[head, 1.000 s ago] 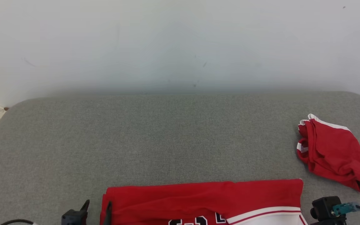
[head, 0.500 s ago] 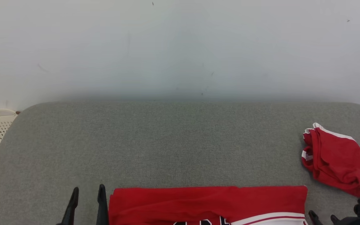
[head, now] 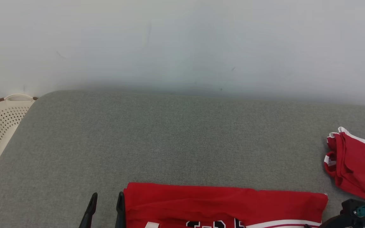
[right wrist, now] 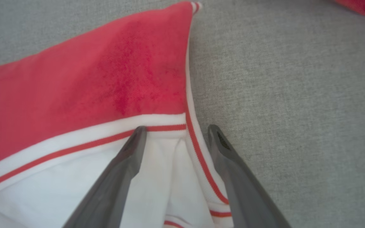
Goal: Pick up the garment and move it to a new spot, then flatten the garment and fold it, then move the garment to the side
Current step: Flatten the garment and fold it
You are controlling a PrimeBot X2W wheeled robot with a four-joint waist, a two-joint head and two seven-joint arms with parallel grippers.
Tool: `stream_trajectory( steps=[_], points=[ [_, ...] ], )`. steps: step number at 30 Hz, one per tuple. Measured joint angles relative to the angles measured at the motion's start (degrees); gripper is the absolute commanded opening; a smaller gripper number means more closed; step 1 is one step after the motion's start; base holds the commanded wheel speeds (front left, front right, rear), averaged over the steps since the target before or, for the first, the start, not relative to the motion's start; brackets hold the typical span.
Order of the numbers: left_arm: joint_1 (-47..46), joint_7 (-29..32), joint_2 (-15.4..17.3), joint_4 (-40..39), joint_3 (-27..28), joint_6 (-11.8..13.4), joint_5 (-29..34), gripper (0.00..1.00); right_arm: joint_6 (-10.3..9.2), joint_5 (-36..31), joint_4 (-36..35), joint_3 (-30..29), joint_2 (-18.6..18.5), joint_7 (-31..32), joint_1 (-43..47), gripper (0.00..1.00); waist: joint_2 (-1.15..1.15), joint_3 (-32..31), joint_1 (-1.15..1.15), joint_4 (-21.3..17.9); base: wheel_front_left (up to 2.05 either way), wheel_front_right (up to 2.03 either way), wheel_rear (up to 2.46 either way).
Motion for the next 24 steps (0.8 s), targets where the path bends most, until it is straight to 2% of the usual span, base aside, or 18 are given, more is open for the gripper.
stream_trajectory(
  steps=[6,10,11,12,13,18,24],
  points=[
    [-0.14,0.04,0.00,0.59,-0.26,0.13,0.67,1.00,0.02,-4.56,3.81,-1.30,0.00,3.35,-2.14,1.00,-0.01,0.85,0.00,0.97,0.00,0.00,0.00],
    [-0.15,0.29,0.01,0.68,-0.20,0.51,0.62,1.00,0.02,-3.42,4.85,-1.20,-0.15,3.98,-2.86,1.00,-0.01,1.19,0.00,1.15,0.00,0.00,0.00],
    [-0.15,0.42,0.03,0.70,-0.18,0.52,0.56,1.00,0.02,-3.11,4.97,-1.01,-0.22,4.01,-2.92,0.38,-0.01,1.24,0.00,1.09,0.00,0.00,0.00],
    [-0.15,0.44,0.03,0.71,-0.16,0.53,0.56,1.00,0.02,-2.99,4.97,-0.81,-0.22,3.97,-2.96,0.13,-0.01,1.28,-0.01,1.01,0.00,0.00,0.00],
    [-0.15,0.44,0.04,0.71,-0.14,0.57,0.51,1.00,0.02,-2.81,4.97,-0.56,-0.22,3.86,-2.97,0.00,-0.01,1.32,0.00,0.92,0.00,0.00,0.00],
    [-0.16,0.55,0.35,0.97,-0.29,0.99,0.40,1.00,0.09,-3.21,4.01,-1.05,0.29,2.48,-2.78,0.00,0.00,1.22,0.00,0.23,0.00,0.00,0.00],
    [-0.18,0.58,0.31,1.12,-0.38,1.48,0.58,1.00,0.08,-4.53,1.32,-4.35,0.35,2.00,-1.41,0.00,0.00,0.80,0.00,-0.84,0.00,0.00,0.00]
  ],
)
